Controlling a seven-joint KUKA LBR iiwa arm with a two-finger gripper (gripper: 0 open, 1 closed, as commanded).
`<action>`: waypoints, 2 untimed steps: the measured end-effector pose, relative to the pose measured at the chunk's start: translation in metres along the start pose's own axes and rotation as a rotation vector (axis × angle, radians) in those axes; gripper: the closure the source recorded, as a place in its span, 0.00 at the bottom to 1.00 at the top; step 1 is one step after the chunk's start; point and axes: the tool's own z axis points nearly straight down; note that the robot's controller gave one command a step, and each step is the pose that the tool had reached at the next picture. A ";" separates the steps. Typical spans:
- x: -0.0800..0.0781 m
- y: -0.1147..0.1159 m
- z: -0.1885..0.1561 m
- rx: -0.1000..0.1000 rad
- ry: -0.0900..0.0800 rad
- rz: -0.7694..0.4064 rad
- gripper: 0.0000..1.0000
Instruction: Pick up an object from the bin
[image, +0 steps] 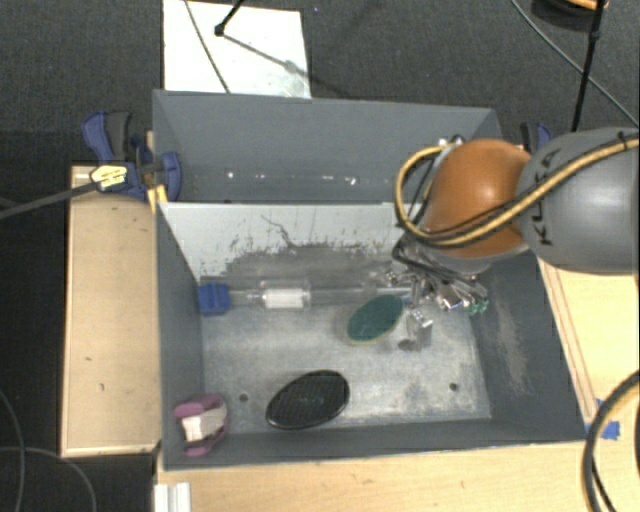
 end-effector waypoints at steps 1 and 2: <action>0.002 0.002 0.032 -0.004 0.007 0.001 0.00; -0.011 0.024 0.030 -0.002 0.001 -0.031 0.00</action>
Offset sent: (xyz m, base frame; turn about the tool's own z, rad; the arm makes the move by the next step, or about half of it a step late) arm -0.0027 0.0011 -0.0307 0.0022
